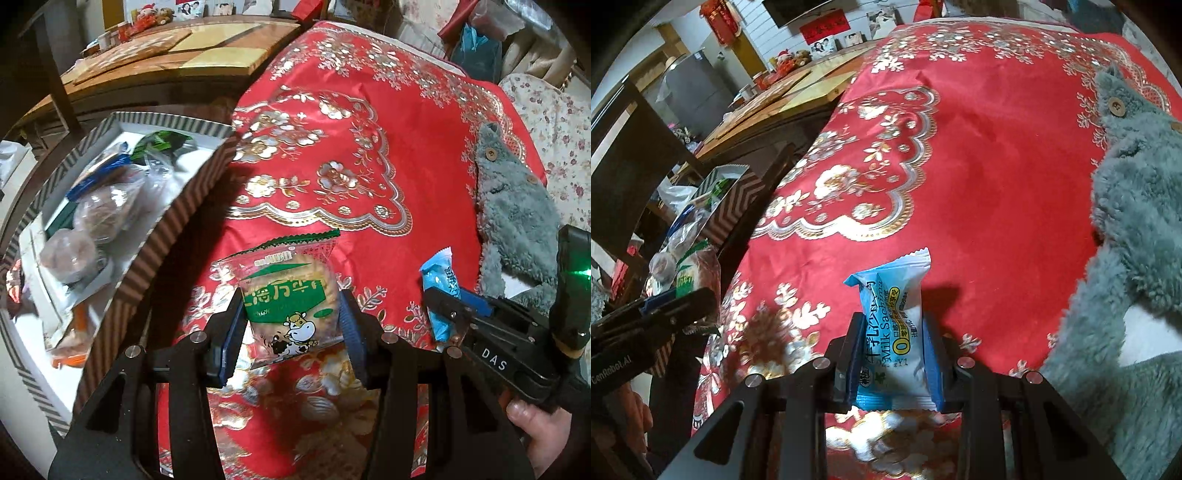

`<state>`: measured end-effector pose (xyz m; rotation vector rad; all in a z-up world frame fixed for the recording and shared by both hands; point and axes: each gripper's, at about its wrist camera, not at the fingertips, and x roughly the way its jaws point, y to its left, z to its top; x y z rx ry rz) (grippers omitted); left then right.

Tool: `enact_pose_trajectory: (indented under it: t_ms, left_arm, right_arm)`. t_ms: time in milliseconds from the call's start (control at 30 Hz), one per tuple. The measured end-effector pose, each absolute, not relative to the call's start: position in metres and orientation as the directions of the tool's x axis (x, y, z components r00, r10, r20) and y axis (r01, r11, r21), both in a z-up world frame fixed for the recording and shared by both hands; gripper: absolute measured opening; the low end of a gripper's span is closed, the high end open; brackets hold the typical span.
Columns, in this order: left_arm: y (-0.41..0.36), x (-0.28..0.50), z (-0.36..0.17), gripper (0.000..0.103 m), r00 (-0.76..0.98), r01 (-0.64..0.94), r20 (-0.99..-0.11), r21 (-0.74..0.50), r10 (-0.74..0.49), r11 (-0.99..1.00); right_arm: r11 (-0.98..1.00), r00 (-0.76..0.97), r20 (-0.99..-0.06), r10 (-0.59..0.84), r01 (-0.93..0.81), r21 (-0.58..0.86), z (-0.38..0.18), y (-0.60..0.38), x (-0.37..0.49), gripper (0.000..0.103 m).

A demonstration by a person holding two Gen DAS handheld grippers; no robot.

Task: Organize snacks
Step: 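Carry the cow-print biscuit with the left tool while the right tool carries the blue candy to the tray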

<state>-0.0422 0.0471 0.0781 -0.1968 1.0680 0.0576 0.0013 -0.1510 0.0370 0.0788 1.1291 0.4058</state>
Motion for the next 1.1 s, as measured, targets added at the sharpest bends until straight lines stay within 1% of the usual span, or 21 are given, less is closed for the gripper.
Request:
enact_pose_trajectory:
  t_ms: [333, 667, 933, 1100]
  left_arm:
    - [0.087, -0.064, 0.095, 0.048, 0.529, -0.202, -0.849, -0.138, -0.01, 0.97]
    - [0.171, -0.087, 0.105, 0.048, 0.546, -0.36, -0.835, -0.159, 0.069, 0.919]
    - [0.239, -0.102, 0.096, 0.048, 0.518, -0.493, -0.844, -0.159, 0.142, 0.855]
    - [0.26, -0.107, 0.088, 0.048, 0.499, -0.53, -0.847, -0.132, 0.182, 0.838]
  right_arm:
    - [0.889, 0.334, -0.854, 0.4, -0.367, 0.272, 0.05, -0.103, -0.012, 0.028]
    - [0.814, 0.28, -0.847, 0.453, -0.517, 0.265, 0.064, -0.013, -0.008, 0.028]
    - [0.732, 0.243, -0.844, 0.478, -0.641, 0.23, 0.077, 0.07, 0.008, 0.028]
    - [0.69, 0.204, -0.845, 0.495, -0.682, 0.24, 0.076, 0.113, 0.024, 0.028]
